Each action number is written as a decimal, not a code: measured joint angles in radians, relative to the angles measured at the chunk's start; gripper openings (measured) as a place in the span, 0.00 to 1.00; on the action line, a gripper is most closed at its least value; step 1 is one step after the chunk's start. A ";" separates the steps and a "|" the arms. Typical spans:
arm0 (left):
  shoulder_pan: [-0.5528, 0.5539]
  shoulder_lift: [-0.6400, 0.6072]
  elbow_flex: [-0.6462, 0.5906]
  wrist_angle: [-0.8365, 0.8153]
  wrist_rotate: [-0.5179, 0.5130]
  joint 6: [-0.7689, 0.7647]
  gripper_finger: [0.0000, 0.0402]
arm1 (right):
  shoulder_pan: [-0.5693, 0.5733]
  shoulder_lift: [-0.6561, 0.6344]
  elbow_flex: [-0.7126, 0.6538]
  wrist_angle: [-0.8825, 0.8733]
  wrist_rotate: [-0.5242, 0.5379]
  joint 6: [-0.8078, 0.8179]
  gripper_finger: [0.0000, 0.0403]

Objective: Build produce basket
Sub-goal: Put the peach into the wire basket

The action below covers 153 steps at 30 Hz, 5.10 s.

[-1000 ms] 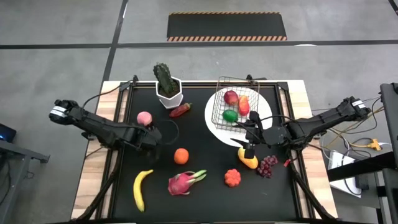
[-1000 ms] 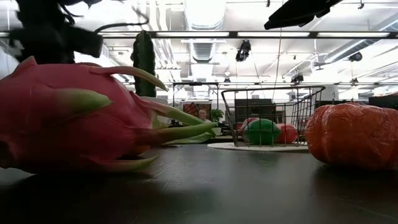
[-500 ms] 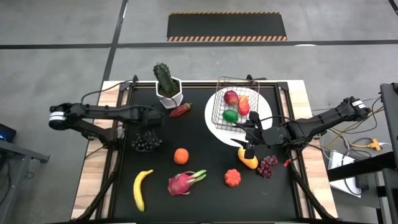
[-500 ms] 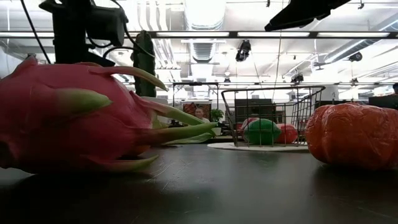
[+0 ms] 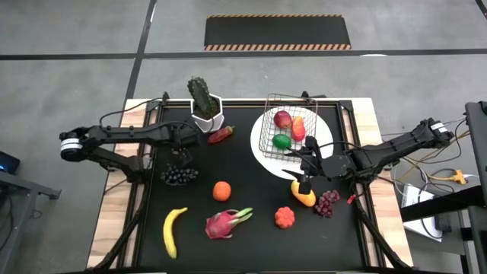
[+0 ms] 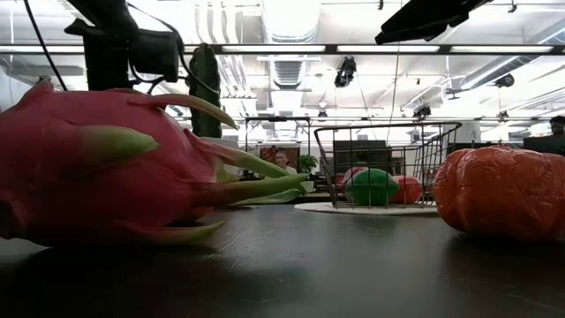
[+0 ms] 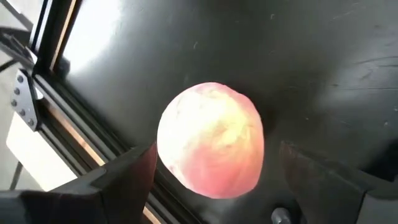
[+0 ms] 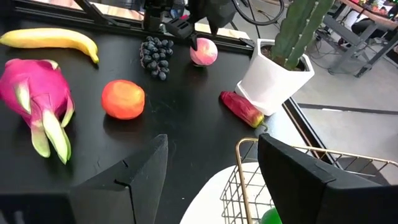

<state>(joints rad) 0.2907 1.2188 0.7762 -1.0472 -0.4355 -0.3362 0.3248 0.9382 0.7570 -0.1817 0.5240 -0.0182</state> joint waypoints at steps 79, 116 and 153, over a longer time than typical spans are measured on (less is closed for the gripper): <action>0.004 0.241 0.002 -0.033 -0.071 -0.335 0.86 | 0.000 0.000 -0.047 0.003 0.000 0.071 0.58; -0.670 -0.115 -0.088 1.327 -0.281 0.456 0.67 | -0.023 0.164 -0.135 0.550 -0.002 -0.009 0.66; -0.591 0.524 -0.033 2.540 -0.035 0.814 0.67 | -0.078 0.476 -0.059 1.292 -0.225 -0.130 0.87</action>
<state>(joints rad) -0.3001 1.7424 0.7434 1.4933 -0.4701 0.4782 0.2466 1.4139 0.6979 1.1099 0.2986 -0.1487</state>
